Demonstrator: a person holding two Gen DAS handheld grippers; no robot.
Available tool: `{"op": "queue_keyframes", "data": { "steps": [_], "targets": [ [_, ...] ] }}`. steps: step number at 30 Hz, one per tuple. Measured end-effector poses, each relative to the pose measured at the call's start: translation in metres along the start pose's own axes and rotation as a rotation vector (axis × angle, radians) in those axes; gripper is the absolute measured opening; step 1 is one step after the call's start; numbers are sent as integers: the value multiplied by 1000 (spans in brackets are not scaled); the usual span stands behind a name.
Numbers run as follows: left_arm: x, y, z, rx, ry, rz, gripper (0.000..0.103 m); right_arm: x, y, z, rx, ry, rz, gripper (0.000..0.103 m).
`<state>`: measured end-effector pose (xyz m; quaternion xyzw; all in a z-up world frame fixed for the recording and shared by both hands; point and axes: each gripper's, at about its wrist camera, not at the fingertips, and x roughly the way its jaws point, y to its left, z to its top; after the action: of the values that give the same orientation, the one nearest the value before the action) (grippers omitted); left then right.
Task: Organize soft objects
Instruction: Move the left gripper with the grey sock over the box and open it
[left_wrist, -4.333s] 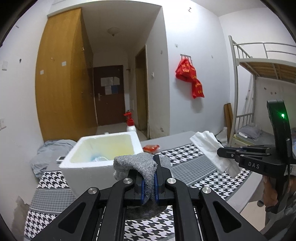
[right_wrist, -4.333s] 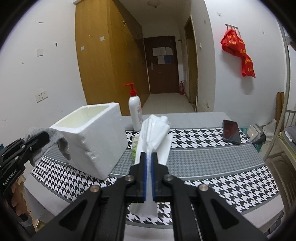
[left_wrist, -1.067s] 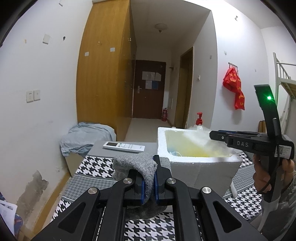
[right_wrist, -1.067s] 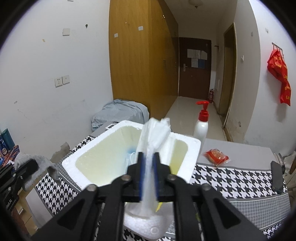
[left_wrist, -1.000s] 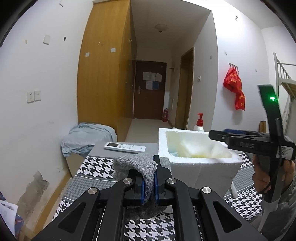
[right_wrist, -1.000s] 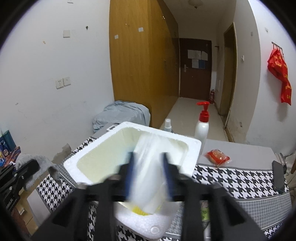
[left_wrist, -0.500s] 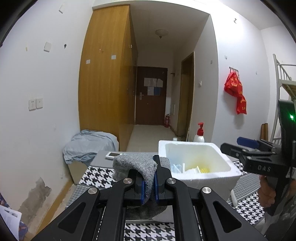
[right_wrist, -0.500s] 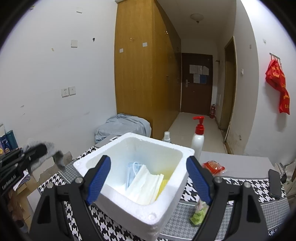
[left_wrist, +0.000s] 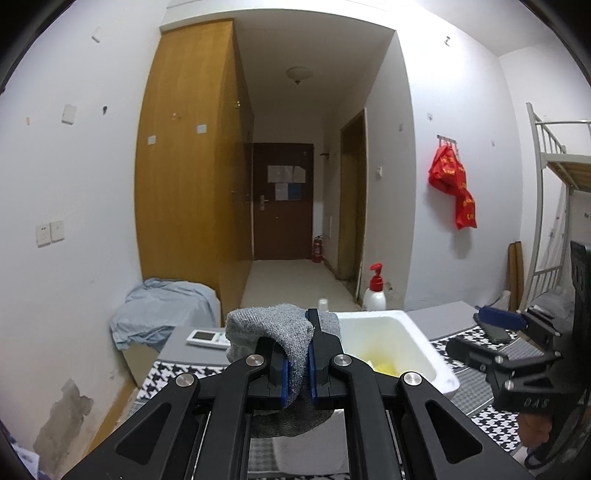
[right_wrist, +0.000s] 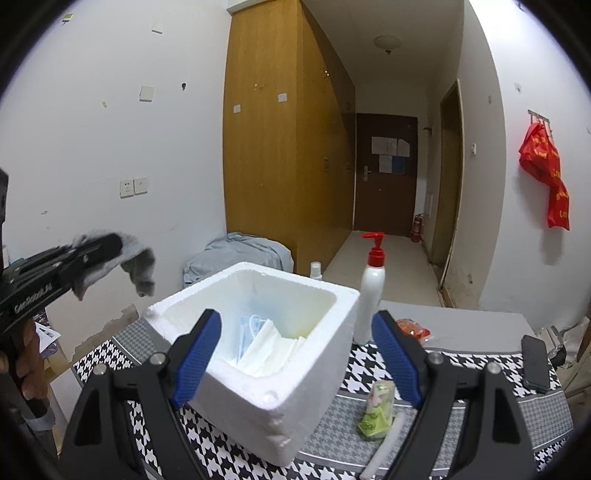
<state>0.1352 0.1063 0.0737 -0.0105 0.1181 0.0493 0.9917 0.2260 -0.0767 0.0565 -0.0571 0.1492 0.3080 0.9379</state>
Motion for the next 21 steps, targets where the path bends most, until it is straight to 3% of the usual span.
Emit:
{"op": "queue_keyframes", "data": {
  "steps": [21],
  "targets": [
    [51,-35,3,54,73,-109,8,-18,-43,-19,69,1,-80,87]
  ]
}}
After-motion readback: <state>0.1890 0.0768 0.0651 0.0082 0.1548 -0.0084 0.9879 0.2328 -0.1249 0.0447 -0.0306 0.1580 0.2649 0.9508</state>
